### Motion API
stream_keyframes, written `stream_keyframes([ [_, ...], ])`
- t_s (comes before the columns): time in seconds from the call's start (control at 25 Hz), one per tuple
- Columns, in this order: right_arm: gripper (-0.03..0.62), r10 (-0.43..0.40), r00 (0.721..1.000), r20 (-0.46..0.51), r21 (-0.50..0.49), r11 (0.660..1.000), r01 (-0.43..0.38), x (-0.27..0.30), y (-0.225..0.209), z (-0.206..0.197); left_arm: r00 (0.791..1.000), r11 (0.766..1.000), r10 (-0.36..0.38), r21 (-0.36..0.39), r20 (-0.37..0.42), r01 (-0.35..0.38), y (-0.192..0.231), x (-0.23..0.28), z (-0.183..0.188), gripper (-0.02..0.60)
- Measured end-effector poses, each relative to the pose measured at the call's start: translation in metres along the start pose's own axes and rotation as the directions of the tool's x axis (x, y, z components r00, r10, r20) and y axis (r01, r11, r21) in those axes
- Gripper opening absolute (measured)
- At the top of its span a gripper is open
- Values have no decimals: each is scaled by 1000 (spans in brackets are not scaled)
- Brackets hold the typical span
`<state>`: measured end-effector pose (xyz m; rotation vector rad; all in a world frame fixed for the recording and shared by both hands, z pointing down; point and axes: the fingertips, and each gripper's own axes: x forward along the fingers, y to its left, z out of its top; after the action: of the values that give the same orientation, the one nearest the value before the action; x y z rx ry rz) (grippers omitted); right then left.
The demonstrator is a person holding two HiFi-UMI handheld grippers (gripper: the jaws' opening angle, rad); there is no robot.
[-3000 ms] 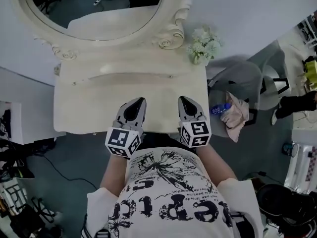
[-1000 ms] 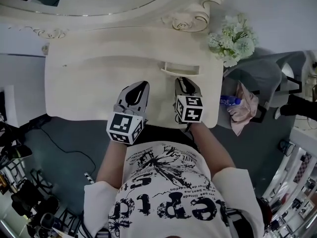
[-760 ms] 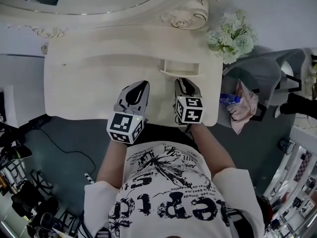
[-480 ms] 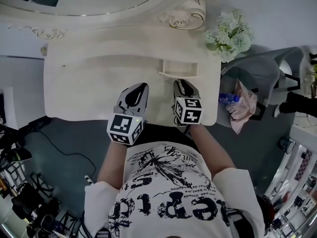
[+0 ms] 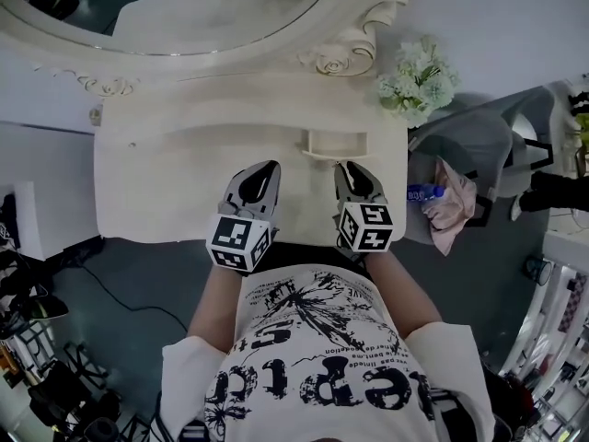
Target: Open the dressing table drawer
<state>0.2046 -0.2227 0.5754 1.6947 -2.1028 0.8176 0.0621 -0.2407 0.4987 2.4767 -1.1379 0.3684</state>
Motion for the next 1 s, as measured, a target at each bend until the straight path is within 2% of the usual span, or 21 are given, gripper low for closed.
stream_keyframes([
  [0.08, 68, -10, 999, 33, -27, 1000, 11, -8, 3, 17, 1000, 1000, -10, 10, 18, 10, 2, -3, 13, 20],
  [0.32, 37, -23, 990, 142, -49, 998, 30, -24, 11, 70, 997, 998, -23, 53, 68, 20, 13, -13, 54, 20],
  [0.6, 18, 21, 952, 306, -70, 998, 1, -48, 27, 126, 991, 992, -38, 122, 128, 22, 20, -28, 93, 20],
  [0.8, 17, 19, 927, 375, -95, 995, 18, -58, 31, 148, 988, 987, -51, 160, 147, 26, 24, -35, 109, 20],
  [1.0, 17, 51, 914, 402, -120, 993, -2, -58, 42, 158, 985, 984, -58, 175, 164, 29, 28, -34, 120, 20],
])
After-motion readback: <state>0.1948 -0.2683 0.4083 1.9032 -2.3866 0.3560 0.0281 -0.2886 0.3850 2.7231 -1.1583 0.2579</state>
